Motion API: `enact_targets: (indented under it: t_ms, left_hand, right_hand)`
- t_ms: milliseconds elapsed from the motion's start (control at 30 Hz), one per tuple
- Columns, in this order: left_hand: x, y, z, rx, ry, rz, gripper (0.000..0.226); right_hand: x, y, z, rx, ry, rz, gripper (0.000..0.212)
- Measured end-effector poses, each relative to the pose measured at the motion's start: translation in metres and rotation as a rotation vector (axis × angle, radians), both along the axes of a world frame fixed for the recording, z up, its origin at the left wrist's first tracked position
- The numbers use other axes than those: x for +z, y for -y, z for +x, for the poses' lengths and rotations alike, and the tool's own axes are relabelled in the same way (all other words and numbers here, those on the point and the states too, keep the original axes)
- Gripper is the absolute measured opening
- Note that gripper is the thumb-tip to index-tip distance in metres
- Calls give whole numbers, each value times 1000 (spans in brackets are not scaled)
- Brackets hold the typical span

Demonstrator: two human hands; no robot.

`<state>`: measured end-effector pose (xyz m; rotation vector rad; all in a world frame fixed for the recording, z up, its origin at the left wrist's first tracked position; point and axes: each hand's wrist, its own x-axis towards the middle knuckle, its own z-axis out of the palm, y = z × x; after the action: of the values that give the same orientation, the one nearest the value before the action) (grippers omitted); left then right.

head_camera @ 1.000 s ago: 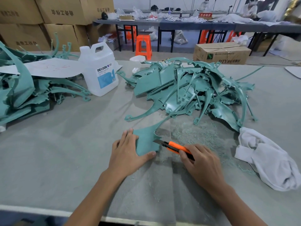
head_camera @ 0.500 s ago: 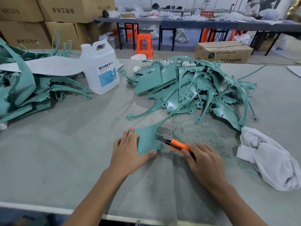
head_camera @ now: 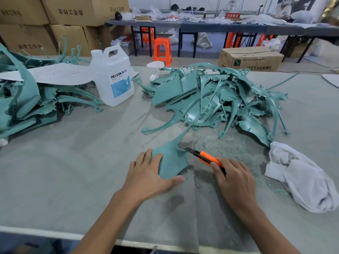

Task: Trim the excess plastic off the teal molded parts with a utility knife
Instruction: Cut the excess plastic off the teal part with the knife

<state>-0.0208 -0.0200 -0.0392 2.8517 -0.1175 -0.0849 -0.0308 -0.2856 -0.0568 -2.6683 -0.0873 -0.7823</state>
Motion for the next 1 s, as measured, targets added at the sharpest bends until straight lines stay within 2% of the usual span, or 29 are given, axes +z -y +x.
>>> enact_targets:
  t_ms: [67, 133, 267, 333, 400, 533, 667, 733, 867, 1000]
  left_hand:
    - [4, -7, -8, -83, -74, 61, 123]
    - [6, -8, -18, -110, -31, 71, 110]
    - [9, -2, -31, -122, 509, -54, 57]
    - [12, -4, -32, -123, 652, -135, 40]
    - [17, -5, -31, -116, 612, -150, 29]
    - [34, -5, -28, -129, 452, -132, 31]
    - [53, -1, -33, -105, 414, -132, 19]
    - [58, 3, -36, -52, 334, -162, 19]
    - [69, 11, -40, 2, 242, -204, 35]
    - [76, 17, -41, 23, 197, -196, 34]
  right_hand:
    - [-1, 3, 1, -51, -7, 108, 27]
    - [-1, 5, 2, -59, -19, 211, 31]
    - [8, -3, -6, 6, 39, 251, 29]
    - [15, -6, -13, 31, 18, 293, 32]
    - [20, -9, -21, 65, -45, 352, 36]
    - [26, -20, -51, 125, -233, 446, 29]
    - [30, -33, -78, 167, -281, 450, 41]
    - [35, -38, -82, 176, -302, 455, 46]
    - [48, -44, -82, 177, -329, 437, 44]
    - [61, -56, -92, 229, -325, 337, 45]
